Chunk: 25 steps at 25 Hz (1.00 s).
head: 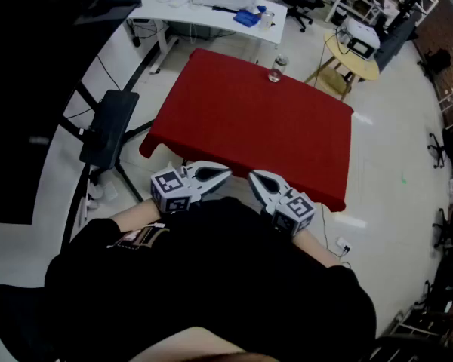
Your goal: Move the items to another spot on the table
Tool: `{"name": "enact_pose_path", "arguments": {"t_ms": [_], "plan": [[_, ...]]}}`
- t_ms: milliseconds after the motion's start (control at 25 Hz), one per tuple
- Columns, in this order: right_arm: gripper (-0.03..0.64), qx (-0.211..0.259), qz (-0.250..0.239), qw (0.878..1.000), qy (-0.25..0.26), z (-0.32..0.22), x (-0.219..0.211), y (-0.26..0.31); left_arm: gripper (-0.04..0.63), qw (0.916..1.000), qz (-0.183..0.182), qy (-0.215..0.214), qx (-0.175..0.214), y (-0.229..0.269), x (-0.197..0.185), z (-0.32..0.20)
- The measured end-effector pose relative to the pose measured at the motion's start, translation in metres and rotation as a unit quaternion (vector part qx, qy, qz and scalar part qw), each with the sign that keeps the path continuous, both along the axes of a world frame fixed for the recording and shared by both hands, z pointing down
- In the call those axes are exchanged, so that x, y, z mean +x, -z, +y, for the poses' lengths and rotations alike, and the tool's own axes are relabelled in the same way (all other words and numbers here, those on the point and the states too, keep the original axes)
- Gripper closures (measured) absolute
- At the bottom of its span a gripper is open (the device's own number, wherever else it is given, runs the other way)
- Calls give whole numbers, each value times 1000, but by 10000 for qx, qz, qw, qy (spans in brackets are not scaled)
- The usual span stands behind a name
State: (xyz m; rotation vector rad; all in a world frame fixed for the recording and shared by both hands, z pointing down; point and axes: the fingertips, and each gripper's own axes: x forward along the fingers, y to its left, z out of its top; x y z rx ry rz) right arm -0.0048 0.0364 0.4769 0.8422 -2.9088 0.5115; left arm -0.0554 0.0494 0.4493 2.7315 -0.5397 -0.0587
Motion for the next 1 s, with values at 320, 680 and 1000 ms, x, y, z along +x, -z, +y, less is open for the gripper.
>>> {"name": "enact_pose_path", "arguments": {"t_ms": [320,680,1000], "plan": [[627,-18,21,10000,-82,-9,-27,10,604,10000,-38,3,60,-8,-33,-13],[627,-286,118,9985,-443,-27,-74,0,603,9999,7,-96,68,-12,-101,-37],[626,-463,90,9968,-639,-81,-59,-18,603,9999,19,-53,-135,-16,-96,-105]]}}
